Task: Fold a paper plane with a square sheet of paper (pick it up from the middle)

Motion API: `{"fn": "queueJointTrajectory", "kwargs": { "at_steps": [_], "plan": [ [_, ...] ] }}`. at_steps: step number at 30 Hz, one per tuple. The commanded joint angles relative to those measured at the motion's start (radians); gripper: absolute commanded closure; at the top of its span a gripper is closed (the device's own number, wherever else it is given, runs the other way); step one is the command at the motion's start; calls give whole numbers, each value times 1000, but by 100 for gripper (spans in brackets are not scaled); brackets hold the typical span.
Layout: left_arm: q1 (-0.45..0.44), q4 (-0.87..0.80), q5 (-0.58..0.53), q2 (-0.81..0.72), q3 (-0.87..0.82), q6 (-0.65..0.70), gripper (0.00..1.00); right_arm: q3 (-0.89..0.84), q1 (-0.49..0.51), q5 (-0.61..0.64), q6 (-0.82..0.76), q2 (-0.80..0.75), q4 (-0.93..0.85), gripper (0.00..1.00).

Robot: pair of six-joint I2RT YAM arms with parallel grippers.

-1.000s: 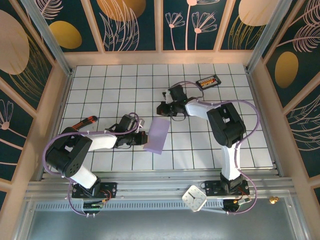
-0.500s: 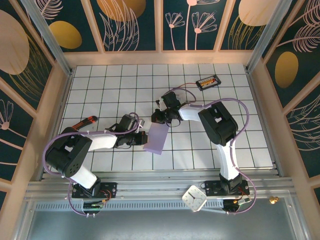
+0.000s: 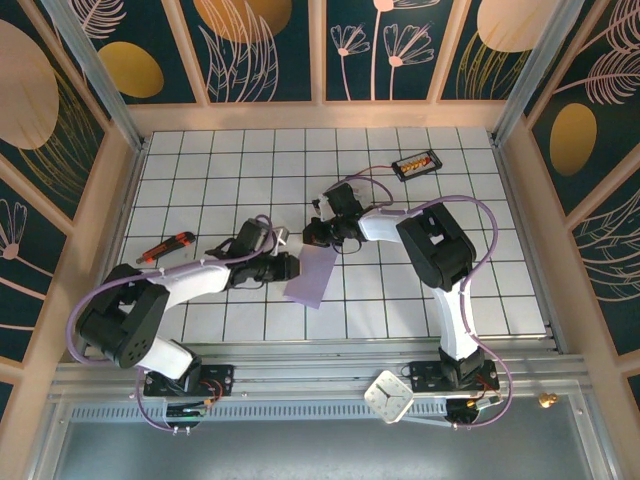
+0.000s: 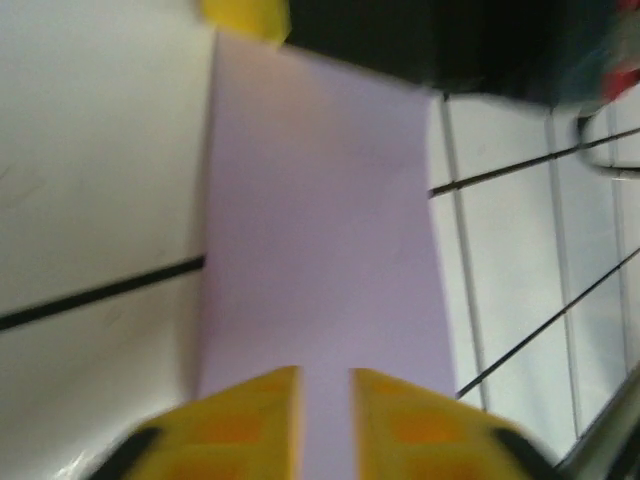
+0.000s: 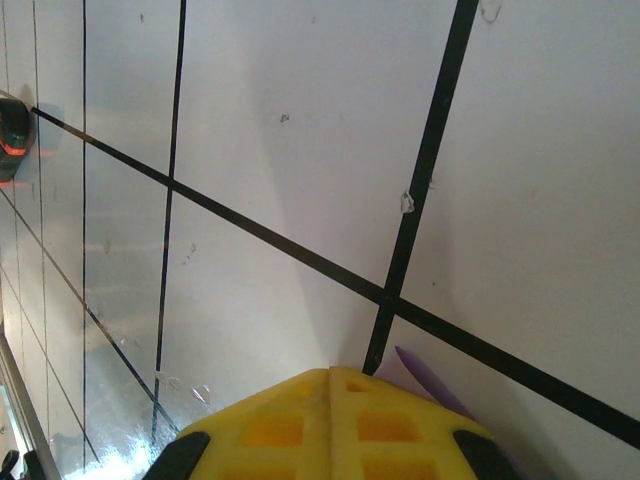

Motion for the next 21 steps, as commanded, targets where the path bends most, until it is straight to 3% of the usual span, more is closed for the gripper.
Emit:
{"fn": "queueJointTrajectory", "kwargs": {
  "at_steps": [1, 14, 21],
  "plan": [
    [25, 63, 64, 76, 73, -50, 99, -35, -17, 63, -26, 48, -36, 100],
    [73, 125, 105, 300, 168, -38, 100, -30, -17, 63, -25, 50, -31, 100],
    [76, 93, 86, 304, 120, -13, 100, -35, -18, 71, -28, 48, -38, 100]
  ]
}}
